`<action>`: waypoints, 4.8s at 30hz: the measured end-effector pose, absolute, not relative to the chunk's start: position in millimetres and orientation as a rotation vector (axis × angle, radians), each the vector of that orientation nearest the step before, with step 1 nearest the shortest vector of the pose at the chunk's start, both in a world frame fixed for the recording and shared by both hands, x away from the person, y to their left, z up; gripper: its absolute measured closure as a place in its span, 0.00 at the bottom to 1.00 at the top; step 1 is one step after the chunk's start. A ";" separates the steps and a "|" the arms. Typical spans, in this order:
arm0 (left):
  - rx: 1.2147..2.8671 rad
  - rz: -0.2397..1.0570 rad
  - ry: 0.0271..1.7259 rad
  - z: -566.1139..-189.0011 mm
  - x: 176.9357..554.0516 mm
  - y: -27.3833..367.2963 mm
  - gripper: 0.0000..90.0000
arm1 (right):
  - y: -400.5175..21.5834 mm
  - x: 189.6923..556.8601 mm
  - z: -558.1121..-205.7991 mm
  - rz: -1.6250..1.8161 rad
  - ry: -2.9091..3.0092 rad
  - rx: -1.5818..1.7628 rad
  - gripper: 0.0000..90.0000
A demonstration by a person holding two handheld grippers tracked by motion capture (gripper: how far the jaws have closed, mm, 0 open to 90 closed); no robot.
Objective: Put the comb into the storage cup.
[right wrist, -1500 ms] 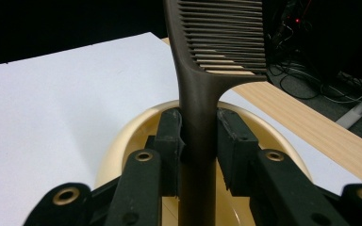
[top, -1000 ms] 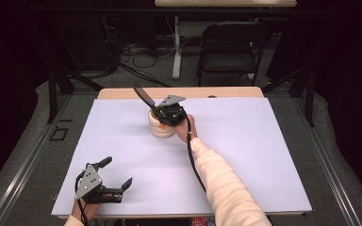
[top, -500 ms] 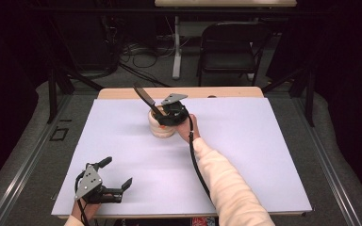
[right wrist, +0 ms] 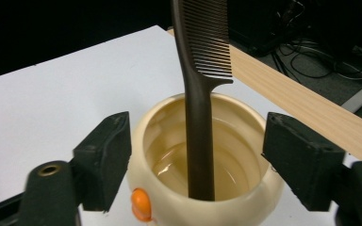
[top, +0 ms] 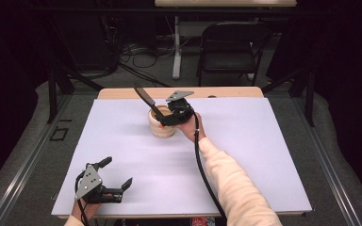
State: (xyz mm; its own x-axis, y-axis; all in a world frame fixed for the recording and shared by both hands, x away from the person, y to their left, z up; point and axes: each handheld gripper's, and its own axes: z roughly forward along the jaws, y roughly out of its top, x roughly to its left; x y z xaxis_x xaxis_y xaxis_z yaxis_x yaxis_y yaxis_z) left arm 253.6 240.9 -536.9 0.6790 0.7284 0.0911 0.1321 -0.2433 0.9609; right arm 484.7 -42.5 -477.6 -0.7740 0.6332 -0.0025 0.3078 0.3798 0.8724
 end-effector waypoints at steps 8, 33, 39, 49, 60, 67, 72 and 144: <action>1.756 0.655 0.688 -536.7 253.8 240.6 0.00 | -53.9 476.1 -468.6 1.372 2.349 0.824 0.16; 1.760 0.660 0.690 -537.0 253.6 239.9 0.00 | -97.2 441.9 -465.7 1.359 2.472 0.834 0.02; 1.761 0.658 0.691 -537.0 254.0 239.7 0.00 | -110.4 430.9 -469.6 1.368 2.486 0.835 0.00; 1.762 0.659 0.690 -537.2 254.5 240.0 0.00 | -131.6 419.0 -475.6 1.343 2.502 0.869 0.00; 1.763 0.659 0.690 -537.4 254.5 239.5 0.00 | -149.8 400.5 -477.8 1.333 2.508 0.874 0.00; 1.761 0.661 0.688 -536.9 254.0 239.4 0.00 | -162.1 389.0 -480.7 1.325 2.507 0.885 0.00; 1.755 0.660 0.690 -536.3 253.7 240.3 0.00 | -168.7 380.0 -482.1 1.316 2.501 0.881 0.00; 1.756 0.641 0.709 -538.6 252.8 238.2 0.00 | -257.4 264.0 -517.1 1.285 2.289 0.848 0.00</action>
